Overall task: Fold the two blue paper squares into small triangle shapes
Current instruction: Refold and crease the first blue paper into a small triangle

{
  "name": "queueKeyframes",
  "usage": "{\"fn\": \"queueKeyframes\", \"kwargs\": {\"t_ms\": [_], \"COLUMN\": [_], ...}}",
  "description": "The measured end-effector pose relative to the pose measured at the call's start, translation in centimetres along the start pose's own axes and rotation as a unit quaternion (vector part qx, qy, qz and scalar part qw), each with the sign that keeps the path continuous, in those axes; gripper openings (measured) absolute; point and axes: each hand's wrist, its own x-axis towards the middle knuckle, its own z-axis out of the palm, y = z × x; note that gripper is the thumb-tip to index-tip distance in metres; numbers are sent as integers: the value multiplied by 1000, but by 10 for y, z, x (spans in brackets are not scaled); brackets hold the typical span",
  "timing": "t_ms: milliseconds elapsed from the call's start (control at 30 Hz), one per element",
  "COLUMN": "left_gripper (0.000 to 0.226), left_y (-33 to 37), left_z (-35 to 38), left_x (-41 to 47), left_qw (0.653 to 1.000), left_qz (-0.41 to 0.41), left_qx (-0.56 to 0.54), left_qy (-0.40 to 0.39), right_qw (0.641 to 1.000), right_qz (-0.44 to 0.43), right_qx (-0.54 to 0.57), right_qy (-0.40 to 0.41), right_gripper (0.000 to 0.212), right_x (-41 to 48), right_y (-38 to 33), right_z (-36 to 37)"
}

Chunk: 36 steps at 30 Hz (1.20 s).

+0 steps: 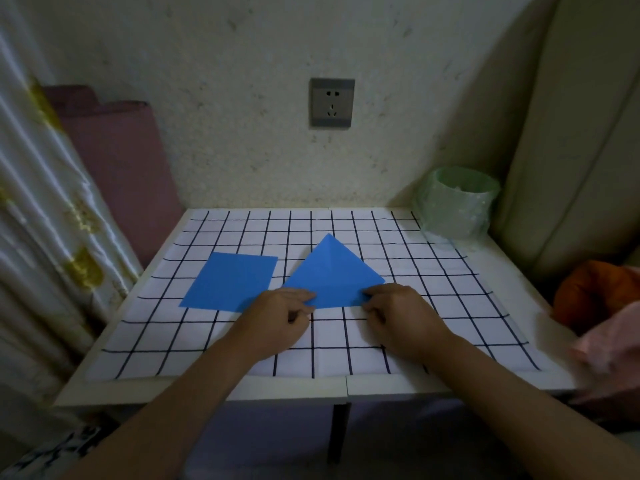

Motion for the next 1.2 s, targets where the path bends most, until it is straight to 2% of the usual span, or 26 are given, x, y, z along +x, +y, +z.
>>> {"fn": "queueKeyframes", "kwargs": {"t_ms": [133,233,367,467,567,667,767,867,933,1100,1200], "left_gripper": [22,20,24,33,39,40,36,31,27,32,37], "left_y": [-2,-1,13,24,24,24,22,17,13,7,7], "left_z": [0,0,0,7,18,21,20,17,15,10,10], "left_x": [1,4,8,9,9,13,19,22,23,28,32], "left_qw": [997,996,992,997,994,988,991,993,993,994,990], "left_qz": [-39,-60,3,62,85,101,99,91,86,73,93], "left_qx": [-45,-37,-9,-2,60,108,76,50,41,45,67], "left_qy": [40,55,129,52,-33,-42,-43,-54,-63,-66,-83], "right_qw": [1000,999,999,997,996,999,999,994,989,982,979], "right_qz": [-18,-4,-13,-39,-66,-37,5,-11,-26,-70,-103], "right_qx": [-1,7,-13,-48,-12,28,-25,-106,-145,-172,-171], "right_qy": [-13,-32,-35,-36,-53,-24,36,15,-3,-22,-29], "right_gripper": [15,9,15,25,27,31,42,65,71,41,27], "right_x": [0,0,3,6,7,13,20,21,20,23,25], "right_y": [0,0,-4,-16,-28,-19,5,22,28,35,34], "right_z": [-2,-1,-3,-4,-6,-17,-26,-27,-24,-18,-18]}}
